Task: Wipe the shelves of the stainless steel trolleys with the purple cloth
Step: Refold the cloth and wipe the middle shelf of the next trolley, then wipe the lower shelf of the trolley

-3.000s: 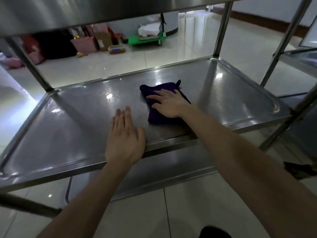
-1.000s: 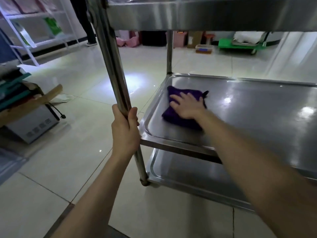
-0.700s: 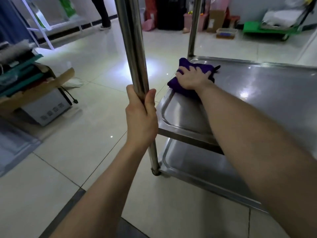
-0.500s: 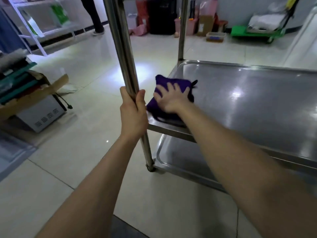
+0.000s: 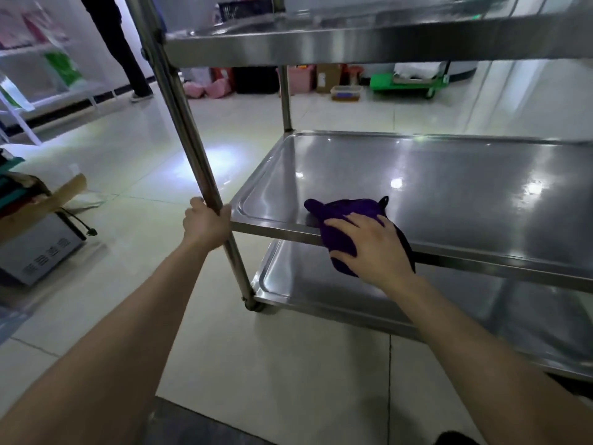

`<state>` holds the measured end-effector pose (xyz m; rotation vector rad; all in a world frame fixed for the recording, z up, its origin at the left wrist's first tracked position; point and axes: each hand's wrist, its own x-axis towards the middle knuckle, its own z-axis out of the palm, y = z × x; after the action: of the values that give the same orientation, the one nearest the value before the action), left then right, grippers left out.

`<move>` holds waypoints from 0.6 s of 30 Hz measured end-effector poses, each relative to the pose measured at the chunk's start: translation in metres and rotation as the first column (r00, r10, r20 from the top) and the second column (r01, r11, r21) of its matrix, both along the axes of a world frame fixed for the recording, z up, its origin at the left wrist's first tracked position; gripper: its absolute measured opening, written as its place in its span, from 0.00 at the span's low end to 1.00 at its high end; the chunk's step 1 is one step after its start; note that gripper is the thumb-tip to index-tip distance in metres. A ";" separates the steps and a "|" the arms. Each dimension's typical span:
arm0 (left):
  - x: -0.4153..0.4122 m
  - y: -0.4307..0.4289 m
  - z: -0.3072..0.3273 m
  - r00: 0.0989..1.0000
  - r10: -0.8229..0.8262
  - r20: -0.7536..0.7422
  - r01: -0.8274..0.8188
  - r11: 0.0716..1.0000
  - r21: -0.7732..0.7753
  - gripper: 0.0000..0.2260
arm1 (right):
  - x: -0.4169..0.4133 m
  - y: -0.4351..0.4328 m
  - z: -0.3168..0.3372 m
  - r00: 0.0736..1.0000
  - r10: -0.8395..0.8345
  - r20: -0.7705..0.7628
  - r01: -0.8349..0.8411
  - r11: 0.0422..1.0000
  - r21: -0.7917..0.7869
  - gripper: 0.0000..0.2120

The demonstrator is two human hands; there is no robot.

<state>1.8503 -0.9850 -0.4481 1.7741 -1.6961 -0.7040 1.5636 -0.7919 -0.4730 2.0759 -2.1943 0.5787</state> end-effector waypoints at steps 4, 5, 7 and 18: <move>0.013 0.092 -0.034 0.936 -0.338 0.100 0.321 0.935 0.153 0.23 | 0.006 0.044 0.007 0.904 -0.010 0.428 0.127 0.961 -0.245 0.24; 0.014 0.114 -0.037 0.893 -0.449 0.032 0.433 0.876 0.212 0.24 | 0.018 0.055 0.004 0.859 0.009 0.512 0.172 0.937 -0.305 0.24; 0.011 0.153 -0.032 0.786 -0.595 -0.166 0.613 0.721 0.321 0.30 | 0.048 0.076 -0.002 0.720 0.090 0.689 0.237 0.900 -0.365 0.25; 0.003 0.170 -0.029 0.748 -0.582 -0.319 0.663 0.681 0.311 0.10 | 0.135 0.087 -0.109 0.017 -0.035 0.999 0.131 0.991 0.032 0.29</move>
<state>1.8530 -0.8151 -0.4770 1.2529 -2.1405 -1.5859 1.6983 -0.7046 -0.5817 1.3847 -2.5458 2.8351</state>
